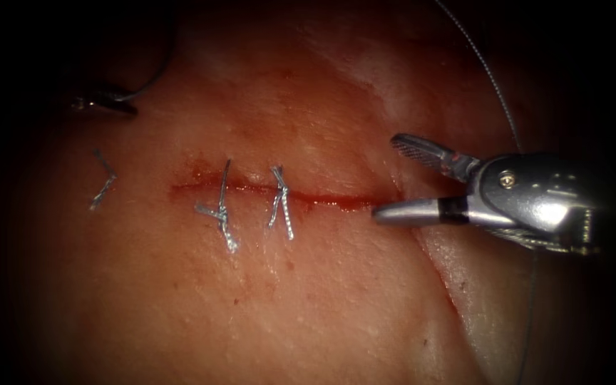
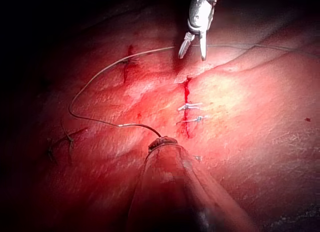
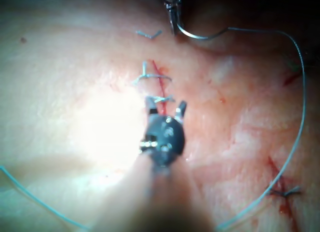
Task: Wound Closure
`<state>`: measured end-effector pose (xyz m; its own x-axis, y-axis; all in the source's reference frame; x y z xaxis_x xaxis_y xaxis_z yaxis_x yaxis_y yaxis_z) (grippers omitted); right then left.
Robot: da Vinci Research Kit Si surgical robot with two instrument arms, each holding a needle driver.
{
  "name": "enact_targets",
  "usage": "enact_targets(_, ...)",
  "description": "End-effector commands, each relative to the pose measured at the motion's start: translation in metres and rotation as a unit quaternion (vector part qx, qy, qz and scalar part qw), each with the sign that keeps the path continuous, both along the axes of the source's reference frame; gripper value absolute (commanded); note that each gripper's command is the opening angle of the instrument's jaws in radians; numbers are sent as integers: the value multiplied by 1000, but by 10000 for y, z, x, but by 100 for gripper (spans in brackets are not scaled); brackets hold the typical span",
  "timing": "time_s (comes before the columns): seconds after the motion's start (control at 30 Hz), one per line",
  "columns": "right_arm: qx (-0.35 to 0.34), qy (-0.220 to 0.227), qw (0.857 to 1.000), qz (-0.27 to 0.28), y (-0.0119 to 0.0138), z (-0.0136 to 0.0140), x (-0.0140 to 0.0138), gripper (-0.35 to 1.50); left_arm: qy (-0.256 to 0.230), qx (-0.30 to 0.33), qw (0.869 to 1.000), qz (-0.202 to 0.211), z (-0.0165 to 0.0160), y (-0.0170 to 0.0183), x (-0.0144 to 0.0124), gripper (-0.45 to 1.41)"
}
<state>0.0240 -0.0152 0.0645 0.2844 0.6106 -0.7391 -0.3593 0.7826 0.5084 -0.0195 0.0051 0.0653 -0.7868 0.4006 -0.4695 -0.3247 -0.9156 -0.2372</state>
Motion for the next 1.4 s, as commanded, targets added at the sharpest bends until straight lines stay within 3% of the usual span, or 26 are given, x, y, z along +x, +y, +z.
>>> enact_targets(0.03, 8, 2, 1000, 1, -3, 4, 5, 103, -2, -2, 1000, 1, 6, 0, -5, -45)
enact_targets(0.23, 66, 4, 997, 35, 8, -4, -15, 99, -29, -58, 998, 17, -21, -10, -55, -45)
enact_targets(0.53, 151, 16, 985, 86, 9, -4, -37, 88, -61, -105, 992, 37, -25, -33, -93, -45)
enact_targets(0.77, 213, 23, 969, 125, 7, -8, -31, 71, -75, -127, 988, 54, -15, -67, -116, -45)
enact_targets(1.0, 230, 40, 964, 125, 8, -8, -14, 71, -85, -137, 984, 69, -5, -100, -139, -45)
enact_targets(1.4, 245, 64, 962, 101, 14, 8, 20, 71, -90, -158, 980, 85, -11, -104, -143, -45)
